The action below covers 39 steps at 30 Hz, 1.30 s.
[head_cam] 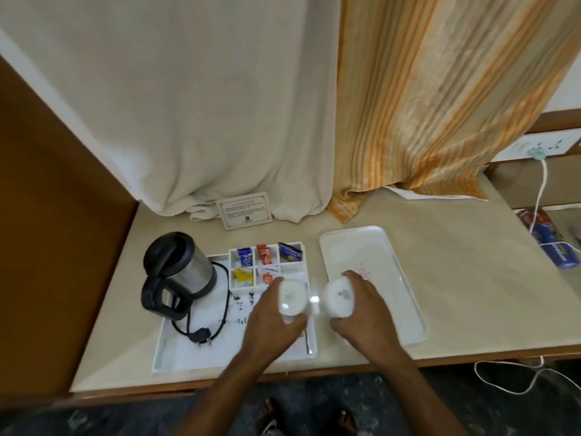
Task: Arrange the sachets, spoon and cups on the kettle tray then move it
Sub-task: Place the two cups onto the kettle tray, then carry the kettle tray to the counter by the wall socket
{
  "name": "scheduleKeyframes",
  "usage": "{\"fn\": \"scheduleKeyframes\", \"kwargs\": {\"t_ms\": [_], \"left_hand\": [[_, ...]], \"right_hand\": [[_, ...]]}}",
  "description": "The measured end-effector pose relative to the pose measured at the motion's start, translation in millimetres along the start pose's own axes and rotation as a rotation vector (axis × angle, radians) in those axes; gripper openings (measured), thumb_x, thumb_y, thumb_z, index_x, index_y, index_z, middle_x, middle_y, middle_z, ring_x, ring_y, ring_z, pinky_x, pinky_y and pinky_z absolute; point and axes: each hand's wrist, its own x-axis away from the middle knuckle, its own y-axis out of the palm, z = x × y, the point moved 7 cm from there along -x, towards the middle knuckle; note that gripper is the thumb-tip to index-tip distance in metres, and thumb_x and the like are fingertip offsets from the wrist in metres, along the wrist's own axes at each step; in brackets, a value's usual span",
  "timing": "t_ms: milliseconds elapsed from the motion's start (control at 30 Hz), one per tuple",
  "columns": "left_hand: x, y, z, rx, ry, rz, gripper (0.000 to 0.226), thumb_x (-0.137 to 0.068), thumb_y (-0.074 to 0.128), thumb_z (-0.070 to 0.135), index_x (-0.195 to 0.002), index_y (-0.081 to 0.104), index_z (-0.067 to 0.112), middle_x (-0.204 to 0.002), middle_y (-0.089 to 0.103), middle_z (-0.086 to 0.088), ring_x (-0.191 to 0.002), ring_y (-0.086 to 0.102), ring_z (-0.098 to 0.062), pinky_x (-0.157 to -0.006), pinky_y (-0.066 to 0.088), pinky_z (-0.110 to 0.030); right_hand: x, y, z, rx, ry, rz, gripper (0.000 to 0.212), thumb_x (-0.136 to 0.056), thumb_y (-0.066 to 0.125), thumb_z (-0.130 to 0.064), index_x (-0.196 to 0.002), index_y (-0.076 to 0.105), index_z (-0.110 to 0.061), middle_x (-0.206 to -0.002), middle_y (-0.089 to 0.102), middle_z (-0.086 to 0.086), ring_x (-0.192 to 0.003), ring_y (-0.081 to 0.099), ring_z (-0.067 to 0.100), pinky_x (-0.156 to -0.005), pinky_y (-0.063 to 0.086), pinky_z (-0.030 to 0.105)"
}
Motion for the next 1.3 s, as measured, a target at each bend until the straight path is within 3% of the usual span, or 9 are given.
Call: {"fn": "scheduleKeyframes", "kwargs": {"t_ms": [133,400,533,667,767,900,1000,1067,1300], "left_hand": [[12,-63,-56,-0.053,-0.065,0.027,0.063,-0.063,0.072,0.045,-0.108,0.034,0.068,-0.1,0.053,0.043,-0.093,0.051,0.015,-0.071,0.04,-0.015],[18,-76,-97,-0.012,-0.1,-0.029,0.052,-0.066,0.071,0.042,-0.109,0.044,0.051,-0.107,0.055,0.036,-0.099,0.054,0.011,-0.068,0.041,-0.01],[15,-68,-101,-0.005,-0.106,-0.085,0.056,-0.068,0.069,0.046,-0.117,0.042,0.046,-0.115,0.059,0.025,-0.107,0.055,0.0,-0.086,0.054,-0.035],[29,-75,-113,-0.025,-0.117,-0.202,0.107,-0.068,0.072,0.063,-0.151,0.014,0.033,-0.146,0.024,0.025,-0.132,0.028,0.003,-0.109,0.035,-0.031],[53,-109,-131,0.008,-0.108,-0.075,0.084,-0.075,0.078,0.046,-0.146,0.037,0.029,-0.139,0.048,0.019,-0.121,0.05,0.002,-0.099,0.045,-0.029],[66,-175,-177,-0.132,-0.289,0.317,0.021,-0.086,0.068,0.015,-0.107,0.068,0.02,-0.096,0.074,-0.006,-0.079,0.069,-0.024,-0.076,0.054,-0.039],[46,-191,-207,-0.17,-0.435,0.383,0.03,-0.097,0.05,0.014,-0.125,0.057,0.004,-0.119,0.064,-0.022,-0.101,0.061,-0.038,-0.09,0.049,-0.05],[25,-184,-223,-0.093,-0.521,0.328,0.031,-0.098,0.048,0.01,-0.127,0.052,-0.001,-0.122,0.059,-0.027,-0.107,0.057,-0.043,-0.091,0.047,-0.051],[6,-159,-257,-0.062,-0.703,0.263,0.007,-0.093,0.055,0.01,-0.088,0.059,0.013,-0.083,0.061,-0.004,-0.081,0.057,-0.032,-0.071,0.037,-0.036]], "right_hand": [[-1,70,-59,0.056,-0.007,-0.122,0.086,-0.057,0.082,-0.026,-0.128,0.033,-0.037,-0.122,0.051,-0.006,-0.109,0.055,0.017,-0.081,0.048,0.026],[-1,137,-80,0.093,0.064,-0.175,0.081,-0.061,0.082,-0.025,-0.126,0.036,-0.034,-0.123,0.054,-0.003,-0.114,0.053,0.019,-0.087,0.05,0.031],[-2,136,-74,0.092,0.067,-0.2,0.101,-0.062,0.082,-0.029,-0.142,0.021,-0.033,-0.142,0.044,-0.001,-0.129,0.042,0.019,-0.101,0.041,0.034],[3,120,-63,0.18,0.058,-0.368,0.138,-0.043,0.084,-0.054,-0.144,-0.009,-0.042,-0.16,0.01,-0.005,-0.144,0.019,0.024,-0.112,0.027,0.045],[2,89,-41,0.06,0.111,-0.246,0.121,-0.045,0.079,-0.065,-0.139,0.004,-0.049,-0.152,0.027,-0.007,-0.137,0.031,0.02,-0.106,0.033,0.036],[-9,81,-2,0.002,0.34,-0.119,0.07,-0.083,0.065,-0.051,-0.14,0.033,-0.027,-0.146,0.044,0.002,-0.128,0.047,0.024,-0.102,0.041,0.041],[-24,91,0,-0.007,0.35,-0.08,0.035,-0.095,0.052,-0.039,-0.125,0.051,-0.021,-0.122,0.06,-0.002,-0.116,0.058,0.024,-0.094,0.046,0.034],[-36,96,-8,0.036,0.31,-0.046,0.01,-0.098,0.048,-0.031,-0.092,0.056,-0.03,-0.097,0.065,-0.008,-0.091,0.065,0.015,-0.073,0.048,0.02],[-66,112,-2,0.041,0.323,-0.03,0.023,-0.093,0.057,-0.029,-0.071,0.048,-0.029,-0.068,0.057,-0.011,-0.062,0.056,0.003,-0.05,0.035,0.016]]}}
